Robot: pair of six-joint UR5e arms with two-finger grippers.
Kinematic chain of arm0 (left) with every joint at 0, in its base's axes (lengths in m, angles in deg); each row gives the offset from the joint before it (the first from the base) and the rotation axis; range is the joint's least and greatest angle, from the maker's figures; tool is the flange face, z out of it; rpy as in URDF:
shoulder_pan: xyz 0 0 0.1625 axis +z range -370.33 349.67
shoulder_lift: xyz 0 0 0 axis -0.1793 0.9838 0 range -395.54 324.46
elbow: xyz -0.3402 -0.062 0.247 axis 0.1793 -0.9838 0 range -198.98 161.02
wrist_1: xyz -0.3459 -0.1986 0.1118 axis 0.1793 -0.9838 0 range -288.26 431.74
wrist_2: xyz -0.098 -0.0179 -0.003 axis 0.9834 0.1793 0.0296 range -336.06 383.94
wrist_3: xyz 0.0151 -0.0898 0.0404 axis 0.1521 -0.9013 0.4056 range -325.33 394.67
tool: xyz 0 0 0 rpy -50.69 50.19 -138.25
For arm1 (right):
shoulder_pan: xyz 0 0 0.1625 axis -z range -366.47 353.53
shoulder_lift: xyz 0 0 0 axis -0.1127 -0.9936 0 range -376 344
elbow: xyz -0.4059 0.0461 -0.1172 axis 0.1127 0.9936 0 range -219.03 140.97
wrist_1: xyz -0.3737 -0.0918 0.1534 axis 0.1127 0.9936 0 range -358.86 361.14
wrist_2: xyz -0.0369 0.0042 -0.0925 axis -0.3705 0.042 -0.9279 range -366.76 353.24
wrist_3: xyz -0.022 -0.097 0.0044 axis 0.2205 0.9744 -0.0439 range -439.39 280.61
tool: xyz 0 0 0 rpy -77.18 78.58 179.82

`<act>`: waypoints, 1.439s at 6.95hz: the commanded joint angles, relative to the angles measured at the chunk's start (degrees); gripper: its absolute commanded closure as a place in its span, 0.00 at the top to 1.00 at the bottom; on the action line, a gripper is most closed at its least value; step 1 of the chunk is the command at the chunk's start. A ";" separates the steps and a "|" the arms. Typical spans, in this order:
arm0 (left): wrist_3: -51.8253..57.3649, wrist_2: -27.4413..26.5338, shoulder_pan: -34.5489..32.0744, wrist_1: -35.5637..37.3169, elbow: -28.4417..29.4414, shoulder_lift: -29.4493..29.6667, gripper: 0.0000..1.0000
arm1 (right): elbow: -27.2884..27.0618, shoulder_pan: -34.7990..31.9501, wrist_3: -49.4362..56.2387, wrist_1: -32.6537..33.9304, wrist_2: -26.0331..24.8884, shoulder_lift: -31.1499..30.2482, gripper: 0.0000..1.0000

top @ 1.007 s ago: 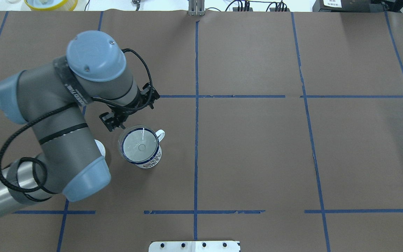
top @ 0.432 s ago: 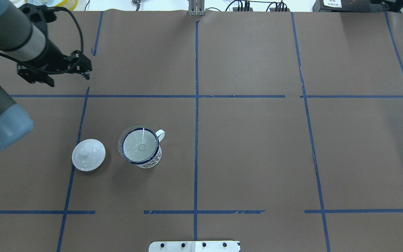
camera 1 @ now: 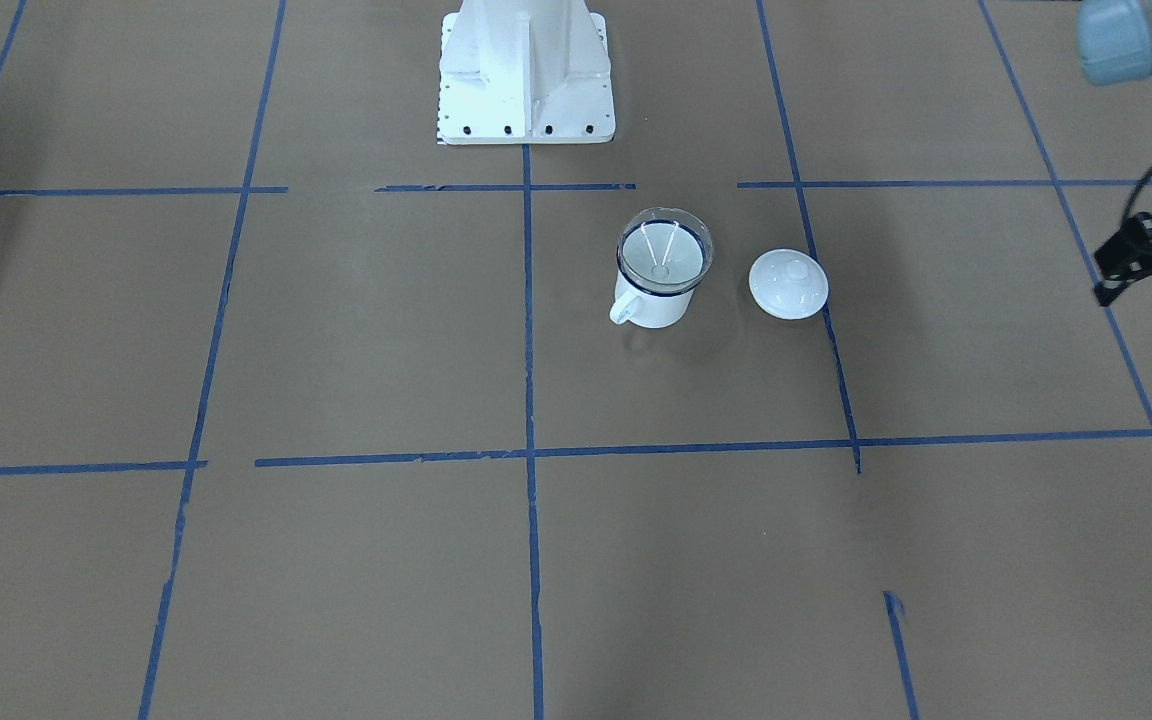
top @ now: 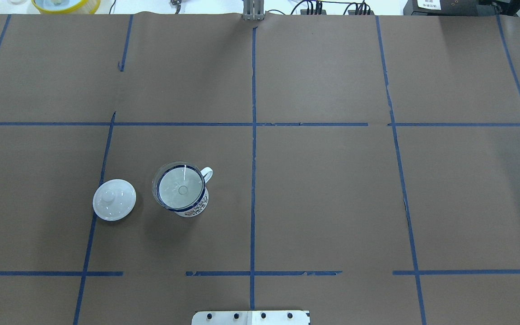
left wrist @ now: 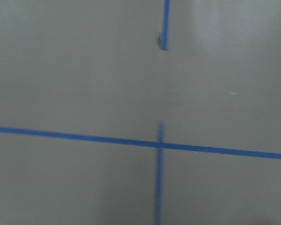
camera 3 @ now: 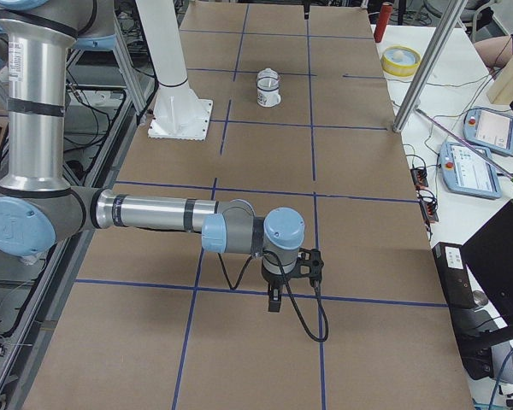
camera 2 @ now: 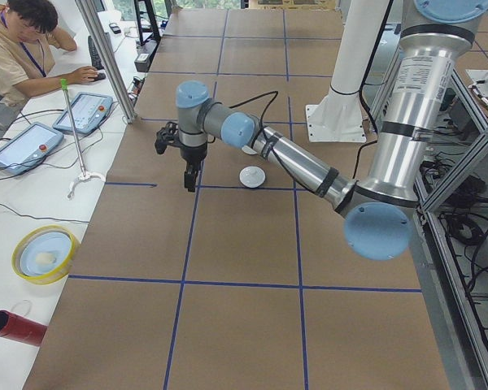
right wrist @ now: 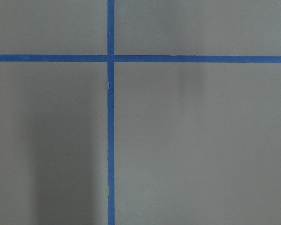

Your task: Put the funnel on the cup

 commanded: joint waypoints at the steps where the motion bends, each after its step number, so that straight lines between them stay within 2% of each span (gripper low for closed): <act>1: 17.47 2.14 -9.73 -0.42 9.54 -2.46 1.00 | 0.00 0.00 0.00 0.00 0.00 0.00 1.00; 2: 18.18 5.03 -11.13 -0.50 9.74 -3.42 1.00 | 0.09 0.00 0.00 0.00 0.00 0.00 1.00; 4: 18.01 5.50 -11.41 -1.03 7.91 -7.28 1.00 | 0.00 0.00 0.00 0.00 0.00 0.00 1.00; 7: 17.57 5.59 -11.32 -1.12 6.77 -7.47 1.00 | 0.09 0.00 0.00 0.00 0.00 0.00 1.00; 10: 17.57 7.08 -10.89 -1.21 8.68 -6.07 1.00 | 0.00 0.00 0.00 0.00 0.00 0.00 1.00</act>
